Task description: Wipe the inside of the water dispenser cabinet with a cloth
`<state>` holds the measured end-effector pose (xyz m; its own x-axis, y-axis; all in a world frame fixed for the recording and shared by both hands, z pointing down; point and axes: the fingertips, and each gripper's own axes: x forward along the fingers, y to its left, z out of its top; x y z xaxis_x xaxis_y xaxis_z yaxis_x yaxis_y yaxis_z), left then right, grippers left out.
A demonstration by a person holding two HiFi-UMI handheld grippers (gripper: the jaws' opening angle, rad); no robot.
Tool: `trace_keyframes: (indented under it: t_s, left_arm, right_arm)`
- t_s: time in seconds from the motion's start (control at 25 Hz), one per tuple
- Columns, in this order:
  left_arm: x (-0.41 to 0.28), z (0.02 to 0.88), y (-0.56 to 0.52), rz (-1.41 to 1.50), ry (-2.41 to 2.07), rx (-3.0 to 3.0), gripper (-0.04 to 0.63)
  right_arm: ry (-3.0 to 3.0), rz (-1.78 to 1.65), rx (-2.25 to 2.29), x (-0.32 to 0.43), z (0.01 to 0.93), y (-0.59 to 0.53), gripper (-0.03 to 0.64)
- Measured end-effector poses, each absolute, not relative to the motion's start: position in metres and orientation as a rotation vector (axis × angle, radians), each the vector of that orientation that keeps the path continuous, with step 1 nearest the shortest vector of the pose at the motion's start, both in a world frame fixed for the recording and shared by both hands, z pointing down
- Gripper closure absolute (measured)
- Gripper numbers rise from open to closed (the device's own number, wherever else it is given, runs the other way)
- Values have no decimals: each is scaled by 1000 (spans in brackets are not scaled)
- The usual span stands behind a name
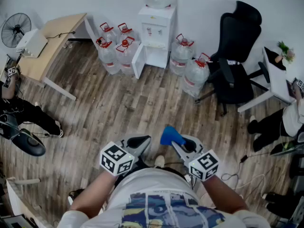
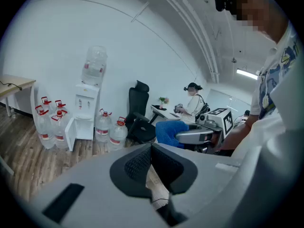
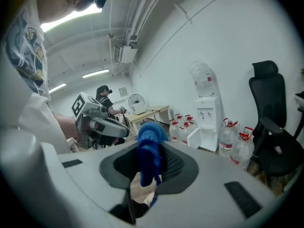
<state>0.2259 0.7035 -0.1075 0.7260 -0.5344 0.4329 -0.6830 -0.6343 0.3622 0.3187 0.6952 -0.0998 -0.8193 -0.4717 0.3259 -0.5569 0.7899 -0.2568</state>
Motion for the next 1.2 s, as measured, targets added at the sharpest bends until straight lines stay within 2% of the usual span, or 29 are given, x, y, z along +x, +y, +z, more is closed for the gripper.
trace_keyframes:
  t_s: [0.28,0.6,0.88,1.2]
  left_arm:
    - [238,-111,712,375,-924,2413,592]
    - [220,-111,708,400,-949,2401,592]
    - [173,-108,680,374,-929,2410,592]
    - [65,-109,632,341,-889,2443,592]
  right_arm:
    - [-2733,510,781,327,-99,703,532]
    - [-2771,572,788,310,-95,692,532]
    - [-2744,598,825,263,-89,667,532]
    - [-2678,586,900,162,-95,614,531]
